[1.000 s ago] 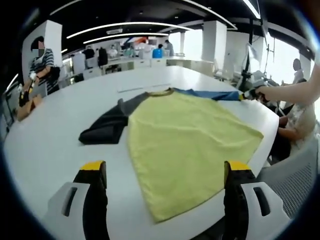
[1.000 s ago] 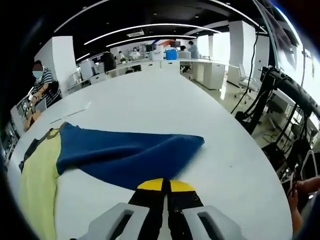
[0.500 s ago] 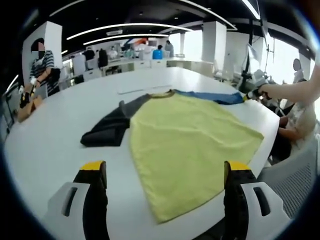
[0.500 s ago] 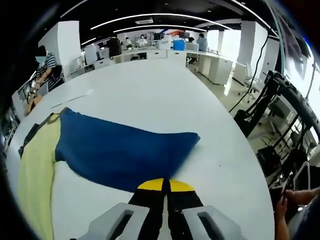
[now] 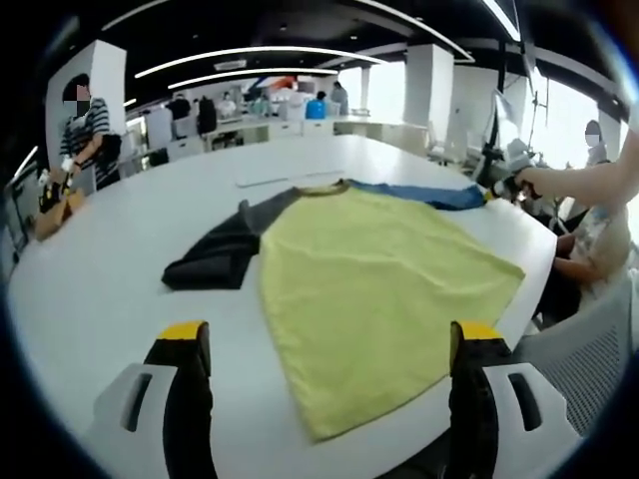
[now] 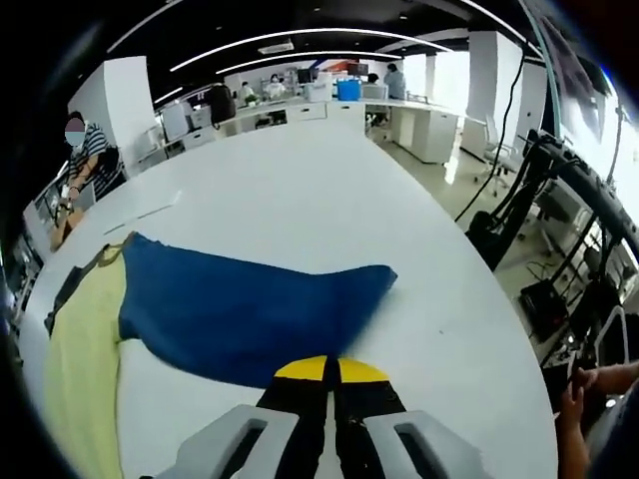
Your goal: Fold the garment on the visible template until the final outline fits inside the template.
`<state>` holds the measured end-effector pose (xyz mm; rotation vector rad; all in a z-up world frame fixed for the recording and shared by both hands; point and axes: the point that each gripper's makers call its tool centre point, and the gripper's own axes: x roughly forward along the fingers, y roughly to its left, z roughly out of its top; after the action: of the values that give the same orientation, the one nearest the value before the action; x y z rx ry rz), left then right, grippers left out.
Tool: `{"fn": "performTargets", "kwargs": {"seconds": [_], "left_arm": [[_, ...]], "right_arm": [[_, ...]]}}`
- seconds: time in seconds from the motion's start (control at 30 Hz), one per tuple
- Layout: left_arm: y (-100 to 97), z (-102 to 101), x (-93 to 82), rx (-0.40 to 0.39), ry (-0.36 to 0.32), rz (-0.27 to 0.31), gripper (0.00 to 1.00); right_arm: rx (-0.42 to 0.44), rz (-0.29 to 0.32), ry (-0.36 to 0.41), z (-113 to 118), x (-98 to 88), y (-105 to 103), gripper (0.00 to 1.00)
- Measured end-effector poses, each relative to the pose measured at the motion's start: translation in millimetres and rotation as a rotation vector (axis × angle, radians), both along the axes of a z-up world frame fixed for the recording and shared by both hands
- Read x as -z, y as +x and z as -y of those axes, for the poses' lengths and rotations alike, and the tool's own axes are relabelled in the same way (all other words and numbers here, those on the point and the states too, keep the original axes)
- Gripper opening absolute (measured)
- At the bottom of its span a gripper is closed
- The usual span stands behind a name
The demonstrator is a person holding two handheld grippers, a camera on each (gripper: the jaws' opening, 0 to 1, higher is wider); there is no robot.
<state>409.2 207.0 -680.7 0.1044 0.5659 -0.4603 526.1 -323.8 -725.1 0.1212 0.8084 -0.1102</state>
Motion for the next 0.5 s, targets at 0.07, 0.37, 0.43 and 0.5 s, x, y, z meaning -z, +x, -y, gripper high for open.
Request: {"fn": "performTargets", "kwargs": {"seconds": [0.07,0.37,0.43,0.5], "left_arm": [[0.1,0,-0.3,0.001,0.0,0.002,0.97],[-1.7,-2,-1.3,0.0,0.003,-0.001,0.98],[-2.1,-3,-1.4,0.0,0.001,-0.002,0.98],[-2.2,-3,-3.1,-0.011,-0.024,-0.004,0.98]], "right_arm": [[-0.003,0.006,-0.001,-1,-2.9,1,0.0],[-0.029,0.044,0.004,-11,-19.0,6,0.0],[-0.034,0.051,0.006,-13,-22.3,7,0.0],[-0.042,0.06,0.005,-17,-26.5,10,0.0]]}}
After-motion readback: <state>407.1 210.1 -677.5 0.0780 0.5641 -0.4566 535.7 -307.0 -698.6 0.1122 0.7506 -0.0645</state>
